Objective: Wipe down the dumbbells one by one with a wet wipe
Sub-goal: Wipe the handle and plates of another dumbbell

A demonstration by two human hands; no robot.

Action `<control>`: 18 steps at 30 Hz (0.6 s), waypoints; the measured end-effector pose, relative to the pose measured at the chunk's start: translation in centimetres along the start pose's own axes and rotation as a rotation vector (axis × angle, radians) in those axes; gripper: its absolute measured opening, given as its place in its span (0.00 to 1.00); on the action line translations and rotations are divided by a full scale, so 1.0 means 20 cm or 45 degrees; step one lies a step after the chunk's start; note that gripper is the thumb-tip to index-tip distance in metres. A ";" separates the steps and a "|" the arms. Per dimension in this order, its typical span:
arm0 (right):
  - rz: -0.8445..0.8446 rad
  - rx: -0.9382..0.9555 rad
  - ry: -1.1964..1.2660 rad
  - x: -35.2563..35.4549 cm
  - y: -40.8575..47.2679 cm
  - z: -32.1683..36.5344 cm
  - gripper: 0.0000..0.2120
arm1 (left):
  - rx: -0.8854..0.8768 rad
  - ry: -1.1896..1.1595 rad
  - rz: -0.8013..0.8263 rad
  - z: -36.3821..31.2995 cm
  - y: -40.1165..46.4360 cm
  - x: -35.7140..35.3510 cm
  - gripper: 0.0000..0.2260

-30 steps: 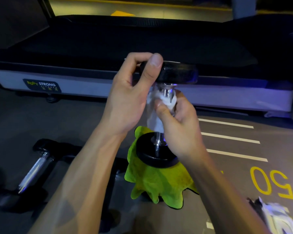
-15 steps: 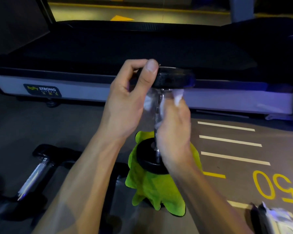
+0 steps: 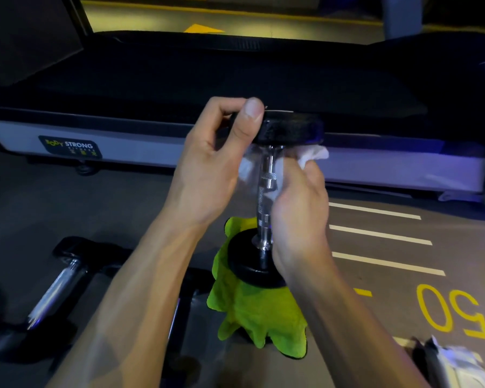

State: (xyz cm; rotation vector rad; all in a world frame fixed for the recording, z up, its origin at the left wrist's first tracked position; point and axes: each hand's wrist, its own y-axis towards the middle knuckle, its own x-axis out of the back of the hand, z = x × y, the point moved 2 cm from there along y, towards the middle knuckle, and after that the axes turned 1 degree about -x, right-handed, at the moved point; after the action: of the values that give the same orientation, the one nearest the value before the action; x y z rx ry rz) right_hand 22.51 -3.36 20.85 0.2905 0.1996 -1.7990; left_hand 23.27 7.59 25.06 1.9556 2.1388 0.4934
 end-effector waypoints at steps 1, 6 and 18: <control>0.007 0.075 -0.028 -0.01 -0.02 0.01 0.10 | -0.009 0.012 0.012 0.00 0.00 0.00 0.09; 0.052 0.302 -0.316 -0.03 -0.04 0.03 0.03 | -0.054 0.037 0.046 -0.01 -0.01 0.00 0.07; 0.237 -0.191 0.043 0.04 0.09 -0.05 0.22 | -0.050 -0.030 0.024 0.00 -0.02 0.03 0.08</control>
State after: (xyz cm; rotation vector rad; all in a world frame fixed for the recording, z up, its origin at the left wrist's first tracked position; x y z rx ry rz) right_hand 24.10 -4.18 19.62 0.2251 0.3197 -1.5866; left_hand 22.83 8.21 24.92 1.9529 2.0826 0.5090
